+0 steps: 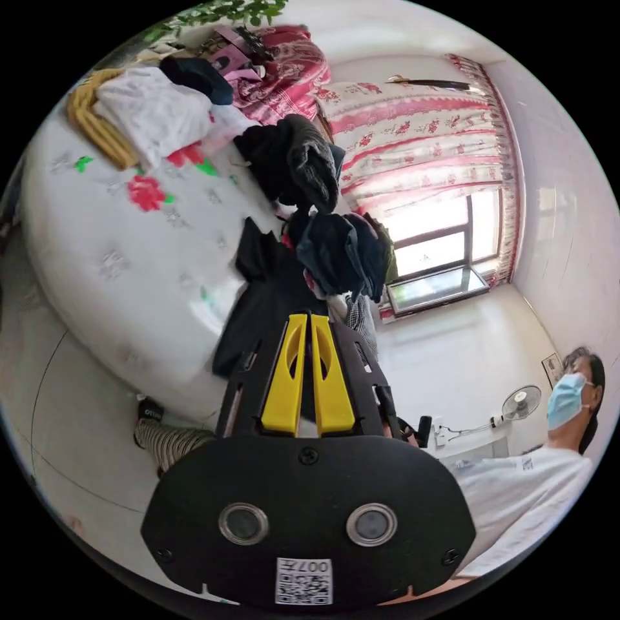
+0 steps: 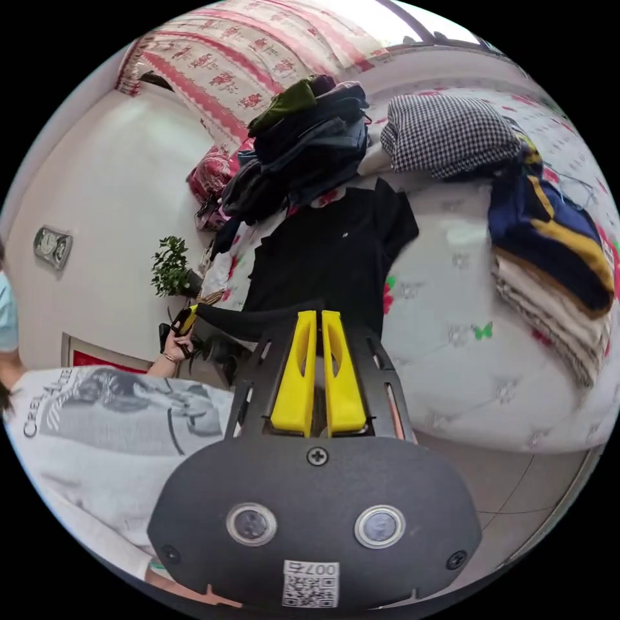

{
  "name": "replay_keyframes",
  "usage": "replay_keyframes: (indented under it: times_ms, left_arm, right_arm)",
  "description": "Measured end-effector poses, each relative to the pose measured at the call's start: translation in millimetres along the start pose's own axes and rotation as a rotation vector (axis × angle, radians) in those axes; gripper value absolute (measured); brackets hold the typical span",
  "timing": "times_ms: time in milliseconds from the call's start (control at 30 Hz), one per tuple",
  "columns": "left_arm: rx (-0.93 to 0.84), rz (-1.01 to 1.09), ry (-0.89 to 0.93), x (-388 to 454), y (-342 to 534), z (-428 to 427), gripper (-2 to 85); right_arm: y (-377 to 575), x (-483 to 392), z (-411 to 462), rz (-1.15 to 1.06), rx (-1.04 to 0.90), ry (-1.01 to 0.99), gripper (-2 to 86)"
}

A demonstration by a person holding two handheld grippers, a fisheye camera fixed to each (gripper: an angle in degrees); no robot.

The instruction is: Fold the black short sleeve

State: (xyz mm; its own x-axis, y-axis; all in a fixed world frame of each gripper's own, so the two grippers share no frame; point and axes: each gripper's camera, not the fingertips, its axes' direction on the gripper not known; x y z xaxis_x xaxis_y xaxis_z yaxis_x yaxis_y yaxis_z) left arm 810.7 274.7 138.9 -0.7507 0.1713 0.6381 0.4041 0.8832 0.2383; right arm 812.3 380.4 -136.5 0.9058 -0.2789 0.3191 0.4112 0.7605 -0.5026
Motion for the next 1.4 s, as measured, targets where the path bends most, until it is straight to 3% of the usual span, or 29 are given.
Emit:
replay_keyframes:
  times_ms: [133, 267, 400, 500, 733, 867, 967, 1167, 1400]
  left_arm:
    - [-0.041, 0.129, 0.112, 48.3, -136.8, 70.6, -1.0]
    - [0.036, 0.404, 0.196, 168.0, -218.9, 58.0, -0.9]
    - [0.105, 0.598, 0.285, 232.3, -214.3, 10.6, -0.9]
    - [0.114, 0.66, 0.326, 236.6, -182.0, -22.0, -0.9]
    - [-0.013, 0.55, 0.236, 135.1, -74.8, -45.9, -0.9]
    - [-0.192, 0.36, 0.178, 30.0, -15.1, -22.6, -0.9]
    - [-0.218, 0.172, 0.177, -26.8, 18.3, -10.5, -0.9]
    - [-0.247, 0.138, 0.208, -41.3, 29.0, 9.4, -0.9]
    - [-0.196, 0.079, 0.156, -52.8, -27.5, 67.8, -0.8]
  right_arm:
    - [-89.6, -24.6, -13.8, -0.081, 0.062, 0.131, -0.2]
    - [-137.9, -87.4, -102.0, -0.237, 0.377, 0.127, -0.2]
    - [-107.9, -127.6, -176.2, -0.375, 0.605, 0.066, -0.2]
    - [-65.5, -134.7, -193.6, -0.44, 0.647, 0.03, -0.2]
    - [28.1, -110.5, -164.1, -0.376, 0.49, 0.06, -0.2]
    - [66.4, -60.0, -120.7, -0.123, 0.333, 0.0, -0.2]
    - [85.5, -31.1, -91.6, 0.038, 0.253, -0.091, -0.2]
    - [85.2, -24.2, -60.4, 0.112, 0.089, -0.081, -0.2]
    - [12.9, -15.4, -56.5, 0.082, 0.115, -0.116, 0.0]
